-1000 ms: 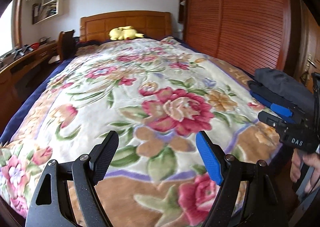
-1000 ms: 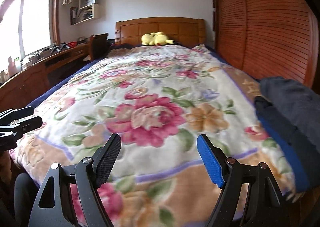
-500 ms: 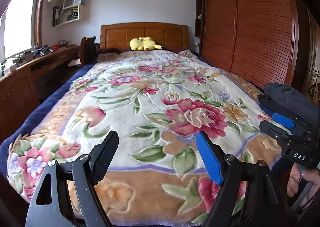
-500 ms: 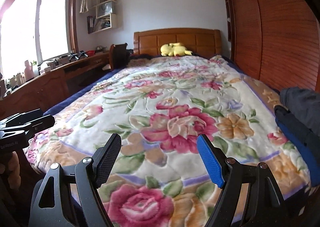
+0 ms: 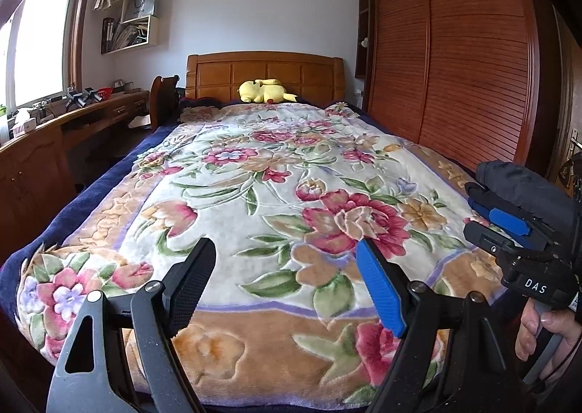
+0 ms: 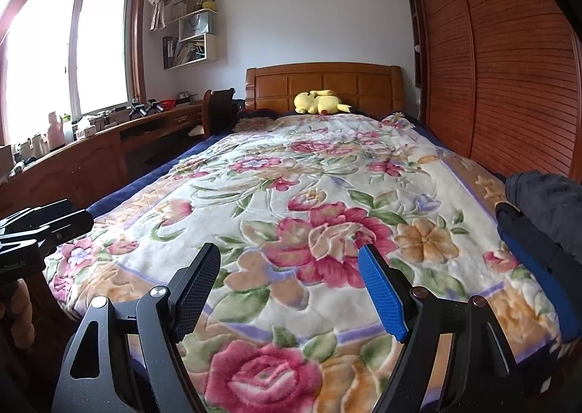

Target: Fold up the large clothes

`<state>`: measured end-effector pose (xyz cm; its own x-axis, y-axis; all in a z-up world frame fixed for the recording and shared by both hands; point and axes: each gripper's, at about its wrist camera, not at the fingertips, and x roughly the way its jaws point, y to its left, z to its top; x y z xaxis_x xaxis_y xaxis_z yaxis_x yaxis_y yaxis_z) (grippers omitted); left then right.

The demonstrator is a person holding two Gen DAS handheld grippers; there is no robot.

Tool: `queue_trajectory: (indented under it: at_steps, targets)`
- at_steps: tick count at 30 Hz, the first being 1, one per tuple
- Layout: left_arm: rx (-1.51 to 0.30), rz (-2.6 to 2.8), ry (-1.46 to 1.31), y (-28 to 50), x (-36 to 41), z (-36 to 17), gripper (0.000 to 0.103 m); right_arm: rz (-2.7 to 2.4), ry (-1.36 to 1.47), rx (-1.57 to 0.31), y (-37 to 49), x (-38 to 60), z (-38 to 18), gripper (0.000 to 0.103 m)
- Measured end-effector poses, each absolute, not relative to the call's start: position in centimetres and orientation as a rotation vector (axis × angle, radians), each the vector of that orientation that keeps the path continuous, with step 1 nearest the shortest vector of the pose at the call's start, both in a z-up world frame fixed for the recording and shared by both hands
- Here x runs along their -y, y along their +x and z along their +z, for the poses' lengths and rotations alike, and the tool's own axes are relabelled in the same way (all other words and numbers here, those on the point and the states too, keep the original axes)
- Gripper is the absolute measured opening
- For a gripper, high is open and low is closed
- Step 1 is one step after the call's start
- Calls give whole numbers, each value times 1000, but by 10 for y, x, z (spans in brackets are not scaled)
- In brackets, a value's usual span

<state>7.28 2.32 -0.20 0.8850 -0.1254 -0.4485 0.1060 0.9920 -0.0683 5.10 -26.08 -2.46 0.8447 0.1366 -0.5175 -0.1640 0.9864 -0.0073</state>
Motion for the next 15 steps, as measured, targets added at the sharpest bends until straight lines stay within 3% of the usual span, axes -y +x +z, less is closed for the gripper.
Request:
queue_trajectory:
  at_steps: [15]
  targets:
    - [-463,-115,-49,73,-25,-3,80,150,-34,-546,54,260,-25,80]
